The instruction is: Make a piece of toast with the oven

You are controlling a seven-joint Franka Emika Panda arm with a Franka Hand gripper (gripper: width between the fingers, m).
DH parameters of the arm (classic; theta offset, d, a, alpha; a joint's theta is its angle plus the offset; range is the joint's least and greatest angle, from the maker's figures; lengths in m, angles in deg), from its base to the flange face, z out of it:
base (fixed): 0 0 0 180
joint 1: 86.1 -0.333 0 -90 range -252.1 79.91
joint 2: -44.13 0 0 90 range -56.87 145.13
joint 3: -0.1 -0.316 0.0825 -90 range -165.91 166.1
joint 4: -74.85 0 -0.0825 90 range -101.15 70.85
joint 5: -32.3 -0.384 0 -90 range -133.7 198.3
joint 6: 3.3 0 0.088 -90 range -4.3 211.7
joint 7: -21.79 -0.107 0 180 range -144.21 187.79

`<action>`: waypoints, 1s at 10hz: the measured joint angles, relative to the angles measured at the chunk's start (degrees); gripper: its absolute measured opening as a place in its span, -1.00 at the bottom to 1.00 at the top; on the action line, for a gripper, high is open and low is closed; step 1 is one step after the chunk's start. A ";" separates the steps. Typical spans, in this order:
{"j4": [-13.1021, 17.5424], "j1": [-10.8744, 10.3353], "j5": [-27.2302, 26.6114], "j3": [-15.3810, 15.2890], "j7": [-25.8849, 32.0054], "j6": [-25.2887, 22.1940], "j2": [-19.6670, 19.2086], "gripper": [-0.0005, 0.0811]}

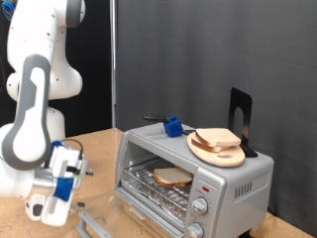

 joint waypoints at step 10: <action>-12.13 -2.36 -3.99 -3.48 -3.47 2.44 22.20 0.96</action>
